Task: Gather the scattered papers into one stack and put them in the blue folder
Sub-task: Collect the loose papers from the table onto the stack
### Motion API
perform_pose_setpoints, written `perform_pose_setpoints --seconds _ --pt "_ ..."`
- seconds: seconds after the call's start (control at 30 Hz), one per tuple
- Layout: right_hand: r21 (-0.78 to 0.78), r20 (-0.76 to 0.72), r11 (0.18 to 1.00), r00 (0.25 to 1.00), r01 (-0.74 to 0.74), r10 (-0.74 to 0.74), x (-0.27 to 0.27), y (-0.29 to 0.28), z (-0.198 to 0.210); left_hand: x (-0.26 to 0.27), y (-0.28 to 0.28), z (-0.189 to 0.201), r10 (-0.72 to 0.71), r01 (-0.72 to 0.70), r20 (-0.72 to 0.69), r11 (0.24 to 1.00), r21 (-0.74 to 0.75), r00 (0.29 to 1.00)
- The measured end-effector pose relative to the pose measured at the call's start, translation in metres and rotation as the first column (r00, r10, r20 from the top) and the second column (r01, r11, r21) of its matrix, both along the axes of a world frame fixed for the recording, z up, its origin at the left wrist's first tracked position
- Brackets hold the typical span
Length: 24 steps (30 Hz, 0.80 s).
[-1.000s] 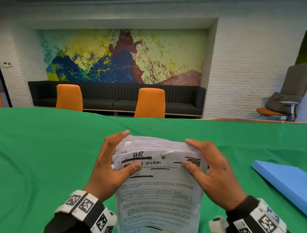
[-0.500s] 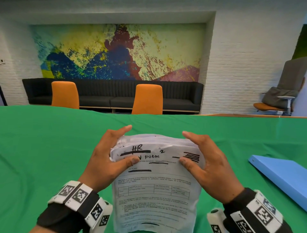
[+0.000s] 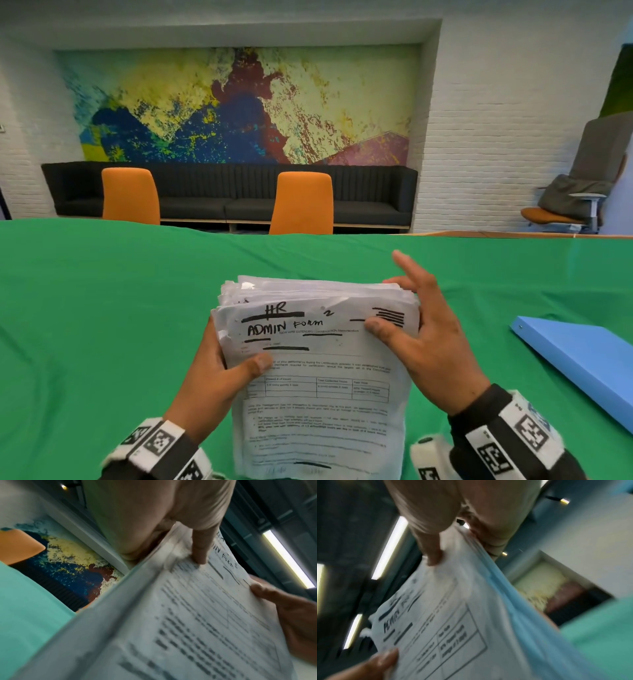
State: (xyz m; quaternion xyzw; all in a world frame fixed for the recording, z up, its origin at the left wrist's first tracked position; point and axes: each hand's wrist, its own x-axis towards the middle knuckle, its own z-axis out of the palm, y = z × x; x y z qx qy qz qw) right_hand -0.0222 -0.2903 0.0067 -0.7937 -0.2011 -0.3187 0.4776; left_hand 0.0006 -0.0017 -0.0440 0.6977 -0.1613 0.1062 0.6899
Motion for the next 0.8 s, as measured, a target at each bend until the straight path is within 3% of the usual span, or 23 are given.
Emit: perform_pose_setpoints --seconds 0.07,0.13,0.2,0.3,0.43,0.63,0.7,0.8 --pt "0.349 -0.165 0.923 0.958 -0.165 0.233 0.002 -0.001 -0.016 -0.001 -0.002 -0.002 0.022 -0.022 -0.022 1.000 -0.003 1.000" --pt "0.518 -0.296 0.822 0.851 -0.238 0.434 0.005 -0.002 -0.046 -0.002 -0.004 0.000 0.030 -0.030 -0.038 0.999 -0.019 0.999" --pt "0.509 -0.426 0.833 0.778 -0.216 0.462 0.007 0.001 -0.077 -0.002 -0.004 -0.002 0.033 -0.034 -0.060 0.999 -0.026 0.998" --pt "0.391 -0.448 0.918 0.859 -0.062 0.249 0.008 0.008 -0.096 -0.003 -0.010 -0.005 0.091 -0.087 -0.090 0.995 0.045 0.992" --pt "0.196 -0.404 0.979 0.914 0.058 0.027 0.002 0.033 -0.075 -0.009 -0.034 0.006 0.397 -0.400 0.057 0.893 0.207 0.916" --pt "0.193 -0.289 0.981 0.956 0.010 0.047 -0.010 0.051 -0.056 -0.019 -0.049 0.021 0.424 -0.449 0.164 0.877 0.169 0.891" --pt "0.283 -0.369 0.959 0.922 -0.007 0.116 -0.008 0.044 -0.067 -0.018 -0.041 0.016 0.416 -0.426 0.096 0.894 0.138 0.904" --pt "0.332 -0.552 0.943 0.810 -0.004 0.197 -0.008 0.034 -0.091 -0.019 -0.030 -0.006 0.304 -0.289 -0.147 0.950 0.116 0.941"
